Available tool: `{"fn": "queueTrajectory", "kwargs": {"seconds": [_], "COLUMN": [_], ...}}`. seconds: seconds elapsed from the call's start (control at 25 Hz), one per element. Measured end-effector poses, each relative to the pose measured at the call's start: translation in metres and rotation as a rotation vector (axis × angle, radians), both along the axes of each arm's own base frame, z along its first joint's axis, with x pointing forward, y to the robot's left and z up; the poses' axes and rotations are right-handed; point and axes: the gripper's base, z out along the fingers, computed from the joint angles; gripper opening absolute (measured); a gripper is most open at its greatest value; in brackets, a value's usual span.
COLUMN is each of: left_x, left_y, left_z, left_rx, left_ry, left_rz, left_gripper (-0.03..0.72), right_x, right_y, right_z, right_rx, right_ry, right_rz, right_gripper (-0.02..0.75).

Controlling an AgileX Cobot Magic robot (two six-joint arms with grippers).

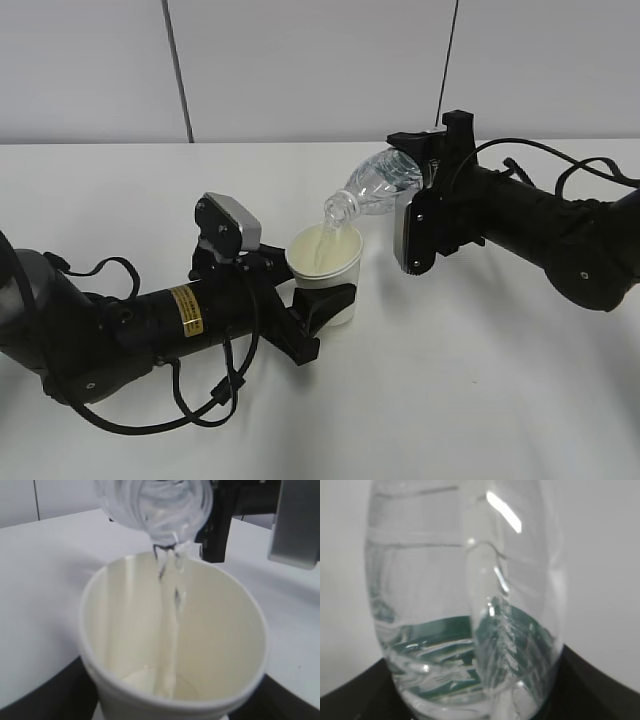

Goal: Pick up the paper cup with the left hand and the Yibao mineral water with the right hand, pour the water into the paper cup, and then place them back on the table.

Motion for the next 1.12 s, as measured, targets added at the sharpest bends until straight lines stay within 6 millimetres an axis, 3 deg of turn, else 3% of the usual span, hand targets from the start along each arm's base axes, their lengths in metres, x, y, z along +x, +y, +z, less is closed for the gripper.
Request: {"fn": "queueTrajectory", "kwargs": {"seconds": [1.12], "left_x": [-0.0001], "left_y": [0.0], "left_z": [-0.0004], "left_rx": [0.003], "left_ry": [0.004], "left_rz": [0.0], "left_gripper": [0.442], "right_x": [0.0015], "right_y": [-0.0027], "right_z": [0.0007], "right_rx": [-0.024], "right_ry": [-0.02], "right_rz": [-0.03], "right_gripper": [0.49]}}
